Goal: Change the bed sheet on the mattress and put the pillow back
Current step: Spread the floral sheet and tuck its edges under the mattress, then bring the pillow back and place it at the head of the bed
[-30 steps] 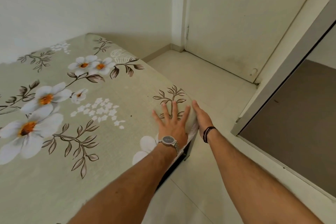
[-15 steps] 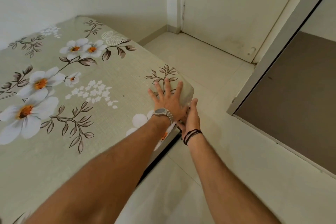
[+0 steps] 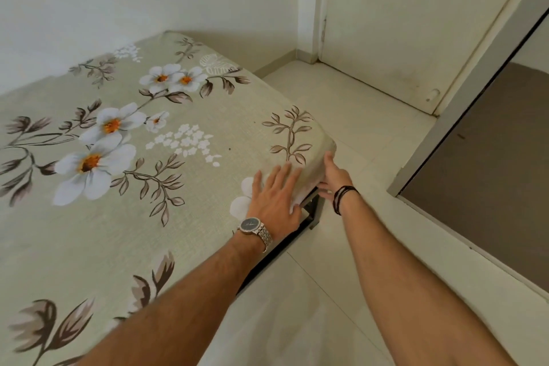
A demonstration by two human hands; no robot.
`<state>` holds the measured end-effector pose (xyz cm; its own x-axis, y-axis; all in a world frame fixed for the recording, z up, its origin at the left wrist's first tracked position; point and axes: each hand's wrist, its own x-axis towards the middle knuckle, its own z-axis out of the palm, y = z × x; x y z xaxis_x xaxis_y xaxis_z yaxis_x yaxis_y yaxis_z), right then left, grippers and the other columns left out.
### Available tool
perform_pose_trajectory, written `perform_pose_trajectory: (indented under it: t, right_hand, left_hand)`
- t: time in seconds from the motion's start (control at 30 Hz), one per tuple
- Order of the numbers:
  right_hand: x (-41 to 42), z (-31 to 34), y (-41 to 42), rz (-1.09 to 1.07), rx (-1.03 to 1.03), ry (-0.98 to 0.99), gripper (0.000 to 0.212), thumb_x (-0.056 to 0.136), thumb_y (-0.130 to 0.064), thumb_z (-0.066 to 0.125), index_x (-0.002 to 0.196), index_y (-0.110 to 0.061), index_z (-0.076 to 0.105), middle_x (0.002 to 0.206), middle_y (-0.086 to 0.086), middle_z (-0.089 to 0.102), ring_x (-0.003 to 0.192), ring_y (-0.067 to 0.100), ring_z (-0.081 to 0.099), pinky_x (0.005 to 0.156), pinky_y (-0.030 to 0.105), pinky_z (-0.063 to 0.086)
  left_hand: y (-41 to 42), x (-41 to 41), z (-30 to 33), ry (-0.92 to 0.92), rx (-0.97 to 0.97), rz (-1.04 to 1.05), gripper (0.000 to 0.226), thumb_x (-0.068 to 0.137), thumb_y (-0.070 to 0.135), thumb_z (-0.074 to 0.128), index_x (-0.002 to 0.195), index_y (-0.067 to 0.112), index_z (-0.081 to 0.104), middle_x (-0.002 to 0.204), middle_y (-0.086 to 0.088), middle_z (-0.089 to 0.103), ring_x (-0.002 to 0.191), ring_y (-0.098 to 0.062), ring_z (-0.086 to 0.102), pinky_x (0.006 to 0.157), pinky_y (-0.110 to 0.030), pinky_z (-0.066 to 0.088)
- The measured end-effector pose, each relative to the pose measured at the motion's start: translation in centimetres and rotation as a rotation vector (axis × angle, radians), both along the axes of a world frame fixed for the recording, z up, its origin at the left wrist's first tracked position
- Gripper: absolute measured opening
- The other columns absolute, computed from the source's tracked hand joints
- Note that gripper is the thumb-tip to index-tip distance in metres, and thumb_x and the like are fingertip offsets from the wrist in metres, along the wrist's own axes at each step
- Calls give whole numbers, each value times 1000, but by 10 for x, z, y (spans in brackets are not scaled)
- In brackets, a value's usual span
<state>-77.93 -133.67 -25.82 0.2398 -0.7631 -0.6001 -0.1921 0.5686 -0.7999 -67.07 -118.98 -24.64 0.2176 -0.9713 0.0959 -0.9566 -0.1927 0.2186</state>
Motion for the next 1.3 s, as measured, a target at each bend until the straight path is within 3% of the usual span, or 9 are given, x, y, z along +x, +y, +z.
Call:
perform_pose_trajectory:
  t: [0.07,0.17,0.23,0.33,0.43,0.5,0.6,0.93,1.3]
  right_hand:
    - [-4,10,2,17,-144,321,82,95,-73,41,132,-2,60,127,19,64,112,35,64,99,43,53]
    - [-2,19,40,78,-621,523,64,103,-51,46,152,-9,41,151,17,44,134,37,47,105,44,44]
    - [11,27,86,268,-1051,454,58,104,-39,49,156,-19,34,158,8,37,145,29,35,116,44,39]
    - [37,29,163,842,-1371,420,54,108,-40,38,160,-30,25,169,-2,21,157,22,12,128,45,14]
    - [41,17,219,1124,-1398,608,61,105,-49,37,161,-38,15,170,-5,19,157,26,12,127,54,11]
    - [34,19,240,1063,-1343,742,62,102,-47,45,159,-36,22,168,-2,23,155,28,19,122,53,27]
    - [21,50,282,1007,-1316,696,50,103,-40,46,152,-28,40,154,1,45,136,25,47,108,42,46]
    - [-4,158,528,1105,-1720,266,45,106,-40,44,147,-23,50,152,2,49,137,24,48,112,43,42]
    - [84,288,848,1664,-1542,-177,35,105,-37,49,131,-19,62,132,5,61,120,29,58,97,41,50]
  left_hand:
    - [1,8,11,253,-16,11,76,87,37,52,158,32,25,165,2,30,152,-20,26,126,-56,6]
    - [11,22,39,769,-179,157,55,98,23,52,150,32,41,147,-1,56,133,-20,54,115,-46,39]
    - [30,36,44,593,-255,346,51,97,29,46,148,33,44,148,-2,55,134,-28,54,113,-49,41]
    - [91,54,38,209,-40,642,63,95,43,37,157,36,25,170,0,11,157,-31,6,119,-60,-12]
    - [171,56,29,267,77,658,58,101,47,34,157,34,26,171,-3,5,157,-30,6,123,-58,-3]
    - [227,51,38,396,23,558,47,104,40,45,150,30,46,164,-3,32,147,-25,35,123,-42,22]
    - [317,35,60,412,-100,547,27,102,33,51,123,30,68,121,-1,72,103,-18,68,93,-35,56]
    - [601,9,133,-189,-323,727,37,99,37,50,132,26,60,128,1,68,115,-26,63,102,-42,45]
    - [925,-33,262,-41,-297,1384,27,90,29,48,108,26,69,104,5,75,96,-26,68,86,-40,52]
